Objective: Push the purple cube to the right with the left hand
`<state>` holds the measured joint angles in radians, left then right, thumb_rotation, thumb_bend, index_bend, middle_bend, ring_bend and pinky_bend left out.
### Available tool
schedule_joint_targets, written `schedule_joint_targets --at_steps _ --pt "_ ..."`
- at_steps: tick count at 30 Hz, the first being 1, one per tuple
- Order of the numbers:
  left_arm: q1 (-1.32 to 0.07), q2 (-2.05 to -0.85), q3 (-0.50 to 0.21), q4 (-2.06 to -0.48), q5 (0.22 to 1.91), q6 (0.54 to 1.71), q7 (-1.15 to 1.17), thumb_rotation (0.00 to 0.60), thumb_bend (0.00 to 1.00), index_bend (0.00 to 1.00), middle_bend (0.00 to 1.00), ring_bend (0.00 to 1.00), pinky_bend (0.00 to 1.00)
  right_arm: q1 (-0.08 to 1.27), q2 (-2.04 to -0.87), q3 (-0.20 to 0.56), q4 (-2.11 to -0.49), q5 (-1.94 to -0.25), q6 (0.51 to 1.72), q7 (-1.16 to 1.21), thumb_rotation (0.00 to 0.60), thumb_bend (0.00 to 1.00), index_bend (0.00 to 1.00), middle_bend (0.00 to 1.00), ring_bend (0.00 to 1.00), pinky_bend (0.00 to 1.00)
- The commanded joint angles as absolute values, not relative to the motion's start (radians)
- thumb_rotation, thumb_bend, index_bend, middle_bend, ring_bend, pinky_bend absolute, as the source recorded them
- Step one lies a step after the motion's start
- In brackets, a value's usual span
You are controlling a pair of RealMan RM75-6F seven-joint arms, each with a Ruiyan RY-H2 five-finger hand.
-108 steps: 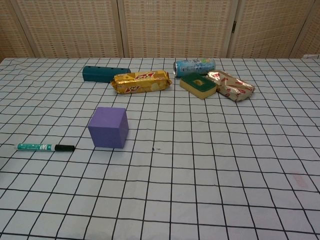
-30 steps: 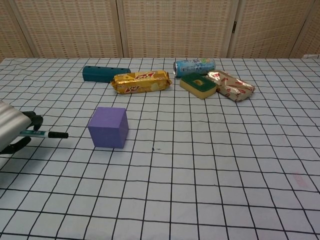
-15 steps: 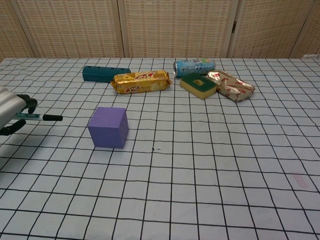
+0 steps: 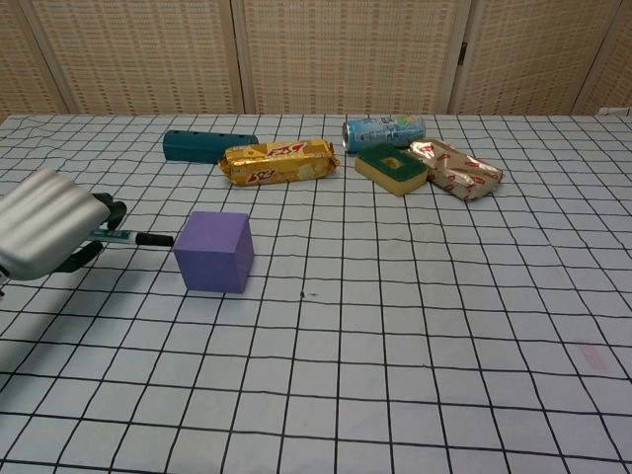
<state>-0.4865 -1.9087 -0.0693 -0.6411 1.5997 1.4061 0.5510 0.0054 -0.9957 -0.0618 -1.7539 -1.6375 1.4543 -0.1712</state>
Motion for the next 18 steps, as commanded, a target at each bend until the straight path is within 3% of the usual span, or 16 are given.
schedule_joint_targets --at_steps 1,18 --pt "-0.505 -1.928 -0.079 -0.668 1.59 1.394 0.59 0.6 0.56 0.82 0.82 0.75 1.0 0.007 -0.985 -0.057 -1.755 -1.626 1.453 -0.151 0.6 0.13 0.0 0.0 0.0 0.0" --pt "-0.596 -2.083 -0.094 -0.685 1.588 1.346 0.732 0.6 0.57 0.82 0.84 0.75 1.0 0.008 -0.929 -0.048 -1.751 -1.593 1.456 -0.032 0.6 0.13 0.0 0.0 0.0 0.0"
